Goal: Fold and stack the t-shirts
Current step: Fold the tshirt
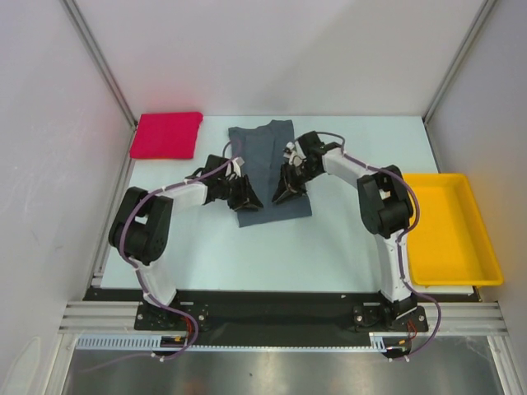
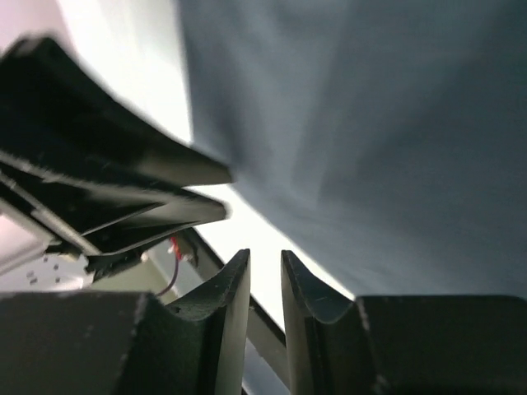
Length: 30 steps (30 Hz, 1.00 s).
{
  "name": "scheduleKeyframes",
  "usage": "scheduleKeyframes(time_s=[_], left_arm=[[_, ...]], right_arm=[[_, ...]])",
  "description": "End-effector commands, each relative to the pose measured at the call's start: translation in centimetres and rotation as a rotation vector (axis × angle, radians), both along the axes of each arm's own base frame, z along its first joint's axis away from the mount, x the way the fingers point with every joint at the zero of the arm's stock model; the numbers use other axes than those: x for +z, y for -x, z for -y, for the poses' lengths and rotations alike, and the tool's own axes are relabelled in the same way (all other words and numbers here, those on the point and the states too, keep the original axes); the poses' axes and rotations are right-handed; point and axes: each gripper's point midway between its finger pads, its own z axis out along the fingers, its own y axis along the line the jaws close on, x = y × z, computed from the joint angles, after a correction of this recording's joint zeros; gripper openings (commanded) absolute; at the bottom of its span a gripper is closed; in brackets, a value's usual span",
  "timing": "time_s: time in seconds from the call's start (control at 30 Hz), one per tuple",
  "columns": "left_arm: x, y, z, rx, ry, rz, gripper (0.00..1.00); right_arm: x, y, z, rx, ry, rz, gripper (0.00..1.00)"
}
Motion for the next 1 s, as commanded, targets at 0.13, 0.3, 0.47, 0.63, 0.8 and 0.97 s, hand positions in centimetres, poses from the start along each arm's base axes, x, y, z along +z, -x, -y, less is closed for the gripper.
scheduleKeyframes(time_s=[0.13,0.3,0.47,0.63,0.8,0.97], left_arm=[[-2.6,0.3,-0.5,0.054,0.015,-0.089,0.35],[-5.1,1.5,-2.2,0.069,-0.033,-0.138,0.35],[-5.7,1.8,-3.2,0.043,-0.098,-0.109,0.35],[-5.4,1.9,-3.9,0.015,-0.141,-0.075,0.35],[-2.3,1.9,-3.1,-0.050,-0.134,0.003,0.44],[0.6,2.4,-0.3,-0.109,-0.056,0.033,0.44]], right_arm=[[-1.5,2.2,-3.0,0.096,-0.127,-0.100,0.23],[-4.5,1.9,0.1,0.025,-0.103,-0.153,0.22],[-6.6,3.1,3.9,-0.023,-0.066,-0.207,0.21],[-6.7,3.5,7.4,-0.108,-0.062,-0.208,0.22],[-5.4,4.0,9.9,-0.119,0.009,-0.160,0.22],[-1.8,3.9,9.0,-0.094,-0.004,-0.090,0.23]])
